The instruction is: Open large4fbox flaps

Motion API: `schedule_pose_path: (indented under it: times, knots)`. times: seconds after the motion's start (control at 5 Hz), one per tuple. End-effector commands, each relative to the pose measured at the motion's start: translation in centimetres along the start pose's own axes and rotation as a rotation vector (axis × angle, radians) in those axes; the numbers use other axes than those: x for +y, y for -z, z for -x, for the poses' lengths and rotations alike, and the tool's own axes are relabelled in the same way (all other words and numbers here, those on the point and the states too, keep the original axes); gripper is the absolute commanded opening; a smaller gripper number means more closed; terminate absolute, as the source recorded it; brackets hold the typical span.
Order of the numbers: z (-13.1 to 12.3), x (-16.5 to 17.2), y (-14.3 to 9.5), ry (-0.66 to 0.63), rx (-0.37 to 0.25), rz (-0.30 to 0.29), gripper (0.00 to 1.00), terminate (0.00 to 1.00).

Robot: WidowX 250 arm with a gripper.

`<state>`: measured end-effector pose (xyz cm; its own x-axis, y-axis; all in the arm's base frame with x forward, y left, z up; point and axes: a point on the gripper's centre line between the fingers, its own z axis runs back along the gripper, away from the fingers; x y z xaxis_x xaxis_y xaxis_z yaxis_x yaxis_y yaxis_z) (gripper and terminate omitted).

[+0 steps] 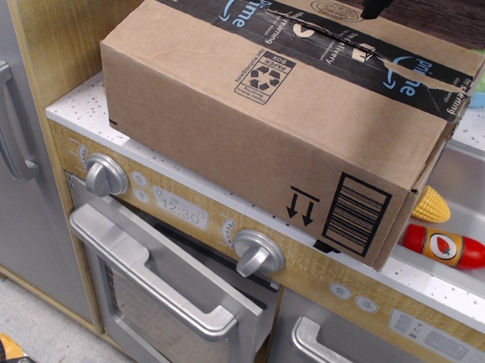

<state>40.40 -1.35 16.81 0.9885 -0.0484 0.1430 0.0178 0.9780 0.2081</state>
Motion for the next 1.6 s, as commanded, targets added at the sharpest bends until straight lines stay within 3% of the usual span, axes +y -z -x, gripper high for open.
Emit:
schedule_pose_path:
  times: [0.0,0.2,0.8,1.4]
  knots:
    - [0.0,0.0,0.0,0.000,0.000,0.000,1.00,0.00]
    - [0.2,-0.4,1.7,-0.167,0.041,0.008,1.00,0.00]
    - [1.1,-1.0,4.0,-0.202,0.070,0.082,1.00,0.00]
    - [2.0,-1.2,-1.1,-0.231,0.269,0.069,1.00,0.00]
